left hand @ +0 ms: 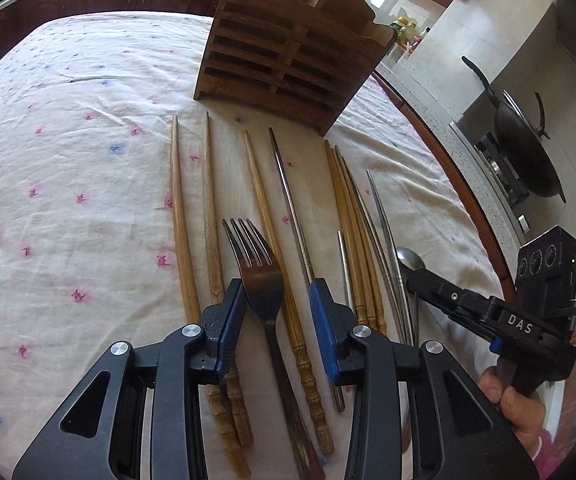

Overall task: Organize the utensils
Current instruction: 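Grasp the metal fork with the left tool while the right tool grasps the metal spoon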

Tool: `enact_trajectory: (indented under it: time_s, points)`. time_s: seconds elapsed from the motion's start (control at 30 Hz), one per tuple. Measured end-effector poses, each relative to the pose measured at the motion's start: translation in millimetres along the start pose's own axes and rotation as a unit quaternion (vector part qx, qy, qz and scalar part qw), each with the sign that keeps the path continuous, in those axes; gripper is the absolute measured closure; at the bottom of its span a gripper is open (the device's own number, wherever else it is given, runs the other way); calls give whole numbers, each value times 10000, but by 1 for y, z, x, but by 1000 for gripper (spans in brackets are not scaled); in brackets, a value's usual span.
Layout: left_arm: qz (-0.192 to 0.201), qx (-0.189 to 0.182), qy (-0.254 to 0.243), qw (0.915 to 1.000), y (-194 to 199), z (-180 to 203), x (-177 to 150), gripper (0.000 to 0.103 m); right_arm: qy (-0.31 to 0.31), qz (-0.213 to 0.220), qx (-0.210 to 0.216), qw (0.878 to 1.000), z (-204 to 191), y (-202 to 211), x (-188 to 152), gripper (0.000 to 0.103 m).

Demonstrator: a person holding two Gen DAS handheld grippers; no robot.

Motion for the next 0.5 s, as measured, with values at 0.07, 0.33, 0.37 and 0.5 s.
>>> enact_trajectory:
  time_s: [0.07,0.33,0.37,0.5]
  points:
    - [-15,34,23,10000,-3,-4,3,87,-37,-16,-19,10000,2,-3,2,95]
    - [163,3,111,9998,6,-8,6,101,225,222,-18,9995,-9,14,9,101]
    - [216,-28,112,9997,11,-6,7,101,306,284,-24,9991,-13,18,12,101]
    - [498,-140,62,9986,34,4,17,101,620,569,-40,9964,-30,38,25,101]
Point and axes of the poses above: each gripper's, at about its wrist camera, not at the fingertips, and y roughly against the way its jaws point, z to its right, x to its top, the point moved 5 cm from there along -y, roughly the way its jaws point, and after that the axes turned 14 degrees about z, right-handed, at the moved point
